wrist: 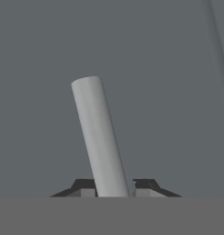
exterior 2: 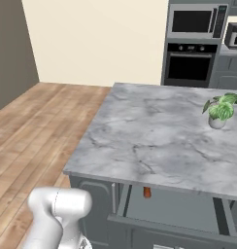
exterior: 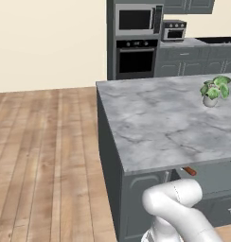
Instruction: Take the pizza cutter from the drawer on the right and place it on the dining counter for cutting.
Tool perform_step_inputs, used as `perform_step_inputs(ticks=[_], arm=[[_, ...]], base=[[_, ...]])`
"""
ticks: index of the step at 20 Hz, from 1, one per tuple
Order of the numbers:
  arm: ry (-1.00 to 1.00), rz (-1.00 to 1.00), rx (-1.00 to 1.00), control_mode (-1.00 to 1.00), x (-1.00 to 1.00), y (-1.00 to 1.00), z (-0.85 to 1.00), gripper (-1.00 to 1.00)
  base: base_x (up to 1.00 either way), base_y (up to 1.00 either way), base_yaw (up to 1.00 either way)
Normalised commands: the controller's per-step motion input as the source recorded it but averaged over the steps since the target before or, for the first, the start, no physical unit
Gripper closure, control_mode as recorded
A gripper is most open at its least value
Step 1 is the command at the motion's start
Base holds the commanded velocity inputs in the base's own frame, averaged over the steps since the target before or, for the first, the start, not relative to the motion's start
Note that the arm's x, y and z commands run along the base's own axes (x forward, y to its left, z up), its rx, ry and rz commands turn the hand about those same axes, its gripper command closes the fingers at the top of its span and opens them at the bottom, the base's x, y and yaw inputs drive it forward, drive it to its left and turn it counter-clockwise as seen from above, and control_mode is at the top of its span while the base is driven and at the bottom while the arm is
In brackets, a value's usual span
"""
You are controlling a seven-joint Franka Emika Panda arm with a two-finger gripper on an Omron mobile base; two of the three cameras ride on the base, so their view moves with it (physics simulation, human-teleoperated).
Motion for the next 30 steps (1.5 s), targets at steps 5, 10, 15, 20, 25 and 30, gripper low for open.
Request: perform_step_inputs(ticks=[5, 10, 15, 20, 25, 30], arm=[[0.00, 0.00, 0.00, -1.00, -0.45, -0.17, -0.01, 1.00], [0.00, 0.00, 0.00, -1.00, -0.46, -0.15, -0.02, 1.00], [0.00, 0.00, 0.00, -1.00, -0.50, -0.17, -0.01, 1.00], [0.00, 0.00, 0.00, -1.00, -0.48, -0.17, -0.01, 1.00], [0.00, 0.00, 0.00, -1.00, -0.46, -0.16, -0.01, 1.00], [0.00, 0.00, 0.00, -1.00, -0.47, -0.18, -0.01, 1.00]], base=[[0.00, 0.00, 0.00], [0.00, 0.00, 0.00], [0.00, 0.00, 0.00], [0.00, 0.00, 0.00], [0.00, 0.00, 0.00], [0.00, 0.00, 0.00]])
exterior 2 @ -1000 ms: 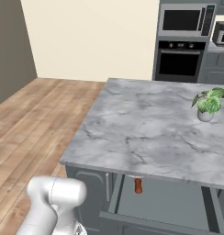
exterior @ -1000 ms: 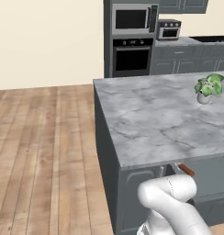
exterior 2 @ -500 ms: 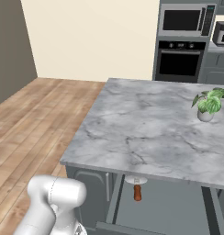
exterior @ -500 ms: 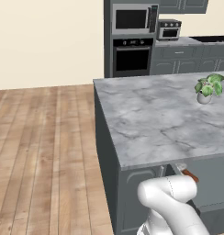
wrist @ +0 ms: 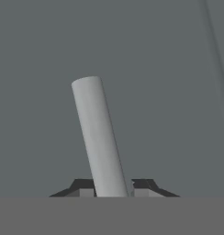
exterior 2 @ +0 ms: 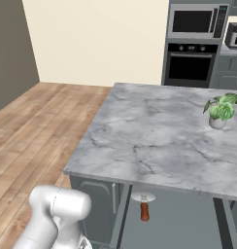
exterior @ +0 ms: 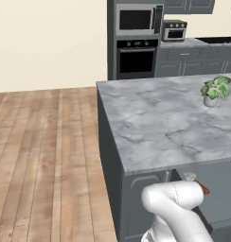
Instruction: Take the pizza cutter from the drawer on the right and place it on the dining counter for cutting.
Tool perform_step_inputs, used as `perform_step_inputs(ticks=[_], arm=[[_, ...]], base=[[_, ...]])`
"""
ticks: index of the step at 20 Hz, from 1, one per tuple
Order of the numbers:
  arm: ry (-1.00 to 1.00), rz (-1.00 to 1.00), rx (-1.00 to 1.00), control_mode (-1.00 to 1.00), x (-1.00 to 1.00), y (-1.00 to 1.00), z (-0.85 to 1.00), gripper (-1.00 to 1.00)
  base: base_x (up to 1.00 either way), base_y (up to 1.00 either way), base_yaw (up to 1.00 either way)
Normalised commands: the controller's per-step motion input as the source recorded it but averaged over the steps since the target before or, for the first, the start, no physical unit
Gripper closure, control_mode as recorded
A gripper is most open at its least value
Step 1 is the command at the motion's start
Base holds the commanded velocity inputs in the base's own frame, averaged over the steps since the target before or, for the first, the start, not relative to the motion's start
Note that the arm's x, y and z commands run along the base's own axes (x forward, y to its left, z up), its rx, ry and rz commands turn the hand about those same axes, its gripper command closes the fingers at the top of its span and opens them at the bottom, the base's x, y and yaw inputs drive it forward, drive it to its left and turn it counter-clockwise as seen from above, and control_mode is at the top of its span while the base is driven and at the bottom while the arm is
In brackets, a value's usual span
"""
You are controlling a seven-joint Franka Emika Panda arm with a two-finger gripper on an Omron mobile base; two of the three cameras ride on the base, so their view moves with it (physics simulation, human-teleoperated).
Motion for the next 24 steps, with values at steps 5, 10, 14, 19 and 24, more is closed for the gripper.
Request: perform_step_inputs(ticks=[5, 10, 14, 19, 24], arm=[[0.00, 0.00, 0.00, -1.00, -0.46, -0.18, -0.01, 1.00], [0.00, 0.00, 0.00, -1.00, -0.46, -0.17, -0.01, 1.00], [0.00, 0.00, 0.00, -1.00, -0.39, -0.11, 0.00, -1.00], [0.00, 0.00, 0.00, -1.00, -0.39, -0.26, 0.06, -1.00], [0.00, 0.00, 0.00, -1.00, -0.31, -0.22, 0.23, -1.00]], base=[[0.00, 0.00, 0.00], [0.00, 0.00, 0.00], [0.00, 0.00, 0.00], [0.00, 0.00, 0.00], [0.00, 0.00, 0.00]])
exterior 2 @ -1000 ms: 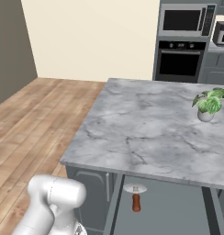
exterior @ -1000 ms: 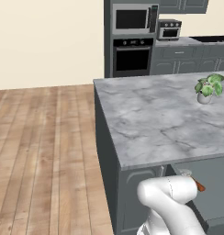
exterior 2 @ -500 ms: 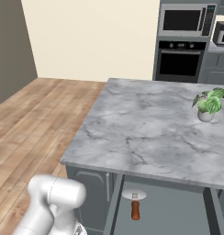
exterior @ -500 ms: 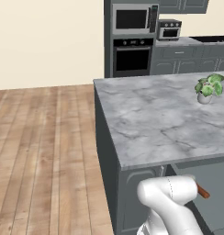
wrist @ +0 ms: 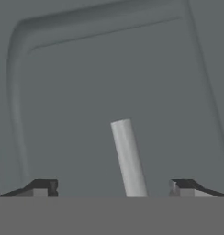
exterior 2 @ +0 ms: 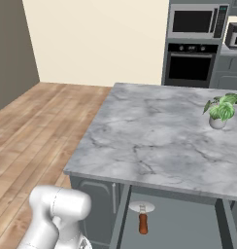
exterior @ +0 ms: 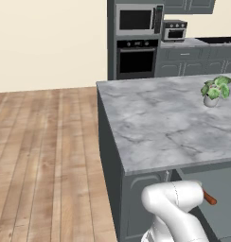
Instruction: Take the pizza cutter from the drawer on the right and place it on the dining counter for cutting.
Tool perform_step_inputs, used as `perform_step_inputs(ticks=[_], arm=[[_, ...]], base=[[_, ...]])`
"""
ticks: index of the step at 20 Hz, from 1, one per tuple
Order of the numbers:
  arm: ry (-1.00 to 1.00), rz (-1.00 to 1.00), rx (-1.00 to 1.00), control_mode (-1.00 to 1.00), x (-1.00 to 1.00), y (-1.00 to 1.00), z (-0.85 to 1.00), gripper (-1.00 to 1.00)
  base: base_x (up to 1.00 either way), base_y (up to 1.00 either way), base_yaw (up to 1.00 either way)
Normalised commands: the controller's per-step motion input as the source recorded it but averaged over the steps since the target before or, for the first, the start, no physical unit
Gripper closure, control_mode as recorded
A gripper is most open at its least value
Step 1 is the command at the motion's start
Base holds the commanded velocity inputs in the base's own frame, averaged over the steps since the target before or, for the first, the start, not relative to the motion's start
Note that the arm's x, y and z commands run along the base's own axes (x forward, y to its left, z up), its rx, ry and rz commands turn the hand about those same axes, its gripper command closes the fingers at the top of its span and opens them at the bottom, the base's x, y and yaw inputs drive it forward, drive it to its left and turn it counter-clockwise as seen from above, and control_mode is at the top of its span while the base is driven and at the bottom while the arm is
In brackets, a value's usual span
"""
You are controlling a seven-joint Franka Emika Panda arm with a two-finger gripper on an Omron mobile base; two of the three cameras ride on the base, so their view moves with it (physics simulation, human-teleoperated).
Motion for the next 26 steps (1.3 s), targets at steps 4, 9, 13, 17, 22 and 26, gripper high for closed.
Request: perform_step_inputs(ticks=[4, 9, 13, 17, 22, 26], arm=[[0.00, 0.01, 0.00, -1.00, -0.15, -0.01, 0.39, -1.00], [0.00, 0.01, 0.00, -1.00, -0.02, 0.00, 0.44, -1.00], [0.00, 0.02, 0.00, -1.00, 0.00, 0.00, 0.49, -1.00], [0.00, 0.02, 0.00, -1.00, 0.03, 0.00, 0.48, -1.00], [0.00, 0.04, 0.00, -1.00, 0.23, 0.00, 0.48, -1.00], [0.05, 0.08, 0.00, -1.00, 0.46, 0.00, 0.45, -1.00]], base=[[0.00, 0.00, 0.00], [0.00, 0.00, 0.00], [0.00, 0.00, 0.00], [0.00, 0.00, 0.00], [0.00, 0.00, 0.00], [0.00, 0.00, 0.00]])
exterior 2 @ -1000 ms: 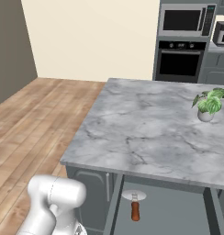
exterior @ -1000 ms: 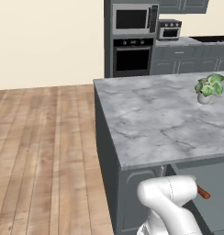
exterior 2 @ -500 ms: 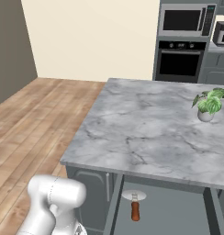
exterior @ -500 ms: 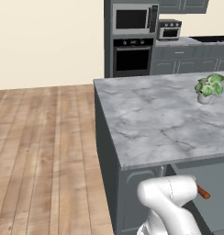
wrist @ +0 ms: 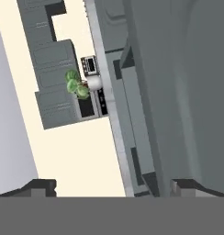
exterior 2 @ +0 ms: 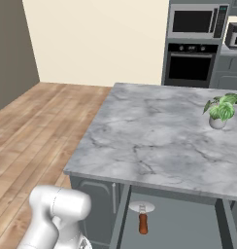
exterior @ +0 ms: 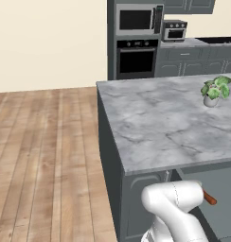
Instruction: Take the pizza cutter from the drawer on the right and place it on the dining counter for cutting.
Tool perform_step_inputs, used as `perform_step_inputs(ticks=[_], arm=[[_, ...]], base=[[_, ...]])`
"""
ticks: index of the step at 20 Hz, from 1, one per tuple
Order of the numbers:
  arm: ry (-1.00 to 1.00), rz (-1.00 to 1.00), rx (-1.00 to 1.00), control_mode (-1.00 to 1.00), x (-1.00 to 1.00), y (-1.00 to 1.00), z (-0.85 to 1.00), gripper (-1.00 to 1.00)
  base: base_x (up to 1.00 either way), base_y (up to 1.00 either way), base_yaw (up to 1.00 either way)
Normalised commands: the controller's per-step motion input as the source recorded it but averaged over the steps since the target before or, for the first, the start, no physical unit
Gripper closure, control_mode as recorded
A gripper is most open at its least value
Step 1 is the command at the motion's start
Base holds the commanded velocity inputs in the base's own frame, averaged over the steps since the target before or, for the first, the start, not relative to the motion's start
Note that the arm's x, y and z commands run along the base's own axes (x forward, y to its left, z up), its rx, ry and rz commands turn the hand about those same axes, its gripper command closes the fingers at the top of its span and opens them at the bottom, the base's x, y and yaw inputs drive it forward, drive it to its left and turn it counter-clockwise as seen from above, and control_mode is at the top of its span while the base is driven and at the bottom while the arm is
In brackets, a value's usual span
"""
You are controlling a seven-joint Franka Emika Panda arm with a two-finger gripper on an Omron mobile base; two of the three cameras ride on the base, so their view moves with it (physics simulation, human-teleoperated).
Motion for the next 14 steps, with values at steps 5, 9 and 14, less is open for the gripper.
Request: perform_step_inputs(ticks=[5, 9, 14], arm=[[0.08, 0.11, 0.00, -1.00, 0.59, 0.00, 0.41, -1.00], [0.12, 0.11, 0.00, -1.00, 0.60, 0.00, 0.41, -1.00], [0.17, 0.08, 0.00, -1.00, 0.66, 0.00, 0.39, -1.00]], base=[[0.00, 0.00, 0.00], [0.00, 0.00, 0.00], [0.00, 0.00, 0.00]])
